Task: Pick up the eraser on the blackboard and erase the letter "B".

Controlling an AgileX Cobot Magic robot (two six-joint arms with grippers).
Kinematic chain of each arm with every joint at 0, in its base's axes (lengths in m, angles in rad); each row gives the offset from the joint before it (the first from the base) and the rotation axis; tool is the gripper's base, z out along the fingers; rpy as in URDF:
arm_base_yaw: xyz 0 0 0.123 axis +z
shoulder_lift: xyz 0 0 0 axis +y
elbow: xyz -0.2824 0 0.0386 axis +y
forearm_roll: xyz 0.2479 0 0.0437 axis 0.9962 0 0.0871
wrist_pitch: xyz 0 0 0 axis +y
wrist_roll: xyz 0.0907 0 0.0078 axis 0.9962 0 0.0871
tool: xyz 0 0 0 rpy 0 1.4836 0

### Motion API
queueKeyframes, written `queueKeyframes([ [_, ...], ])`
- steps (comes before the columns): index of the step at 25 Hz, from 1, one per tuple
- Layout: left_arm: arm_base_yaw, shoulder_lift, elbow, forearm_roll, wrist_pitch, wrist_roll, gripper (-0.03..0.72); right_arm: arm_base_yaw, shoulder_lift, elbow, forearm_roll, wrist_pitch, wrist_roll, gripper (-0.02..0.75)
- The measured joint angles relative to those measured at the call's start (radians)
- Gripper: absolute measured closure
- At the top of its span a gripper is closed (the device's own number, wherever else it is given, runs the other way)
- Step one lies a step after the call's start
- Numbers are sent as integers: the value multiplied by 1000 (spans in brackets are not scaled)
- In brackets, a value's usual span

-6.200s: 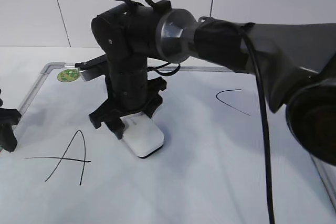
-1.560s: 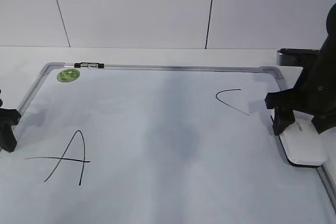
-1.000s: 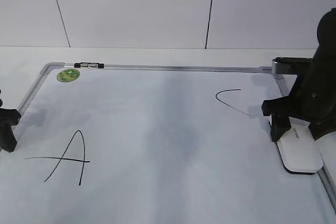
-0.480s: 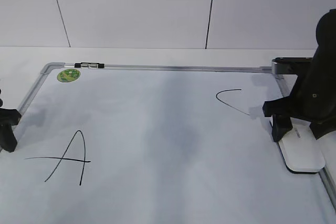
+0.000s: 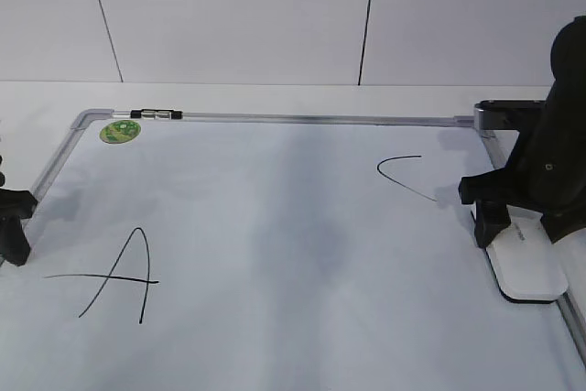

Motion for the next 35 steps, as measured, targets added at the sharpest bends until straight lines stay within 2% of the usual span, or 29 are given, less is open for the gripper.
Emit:
queueKeyframes([
  [7, 0, 0, 0, -2, 0, 0, 345, 0, 0, 0, -2, 0, 2, 163],
  [12, 0, 0, 0, -2, 0, 0, 345, 0, 0, 0, 5, 6, -19, 110],
  [17, 0, 0, 0, -2, 0, 0, 345, 0, 0, -3, 23, 18, -44, 96],
  [30, 0, 0, -2, -1, 2, 2, 345, 0, -4, -160, 63, 115, -68, 92],
  [35, 0, 10, -38, 28, 54, 2, 345, 0, -65, -187, 63, 117, -82, 92],
])
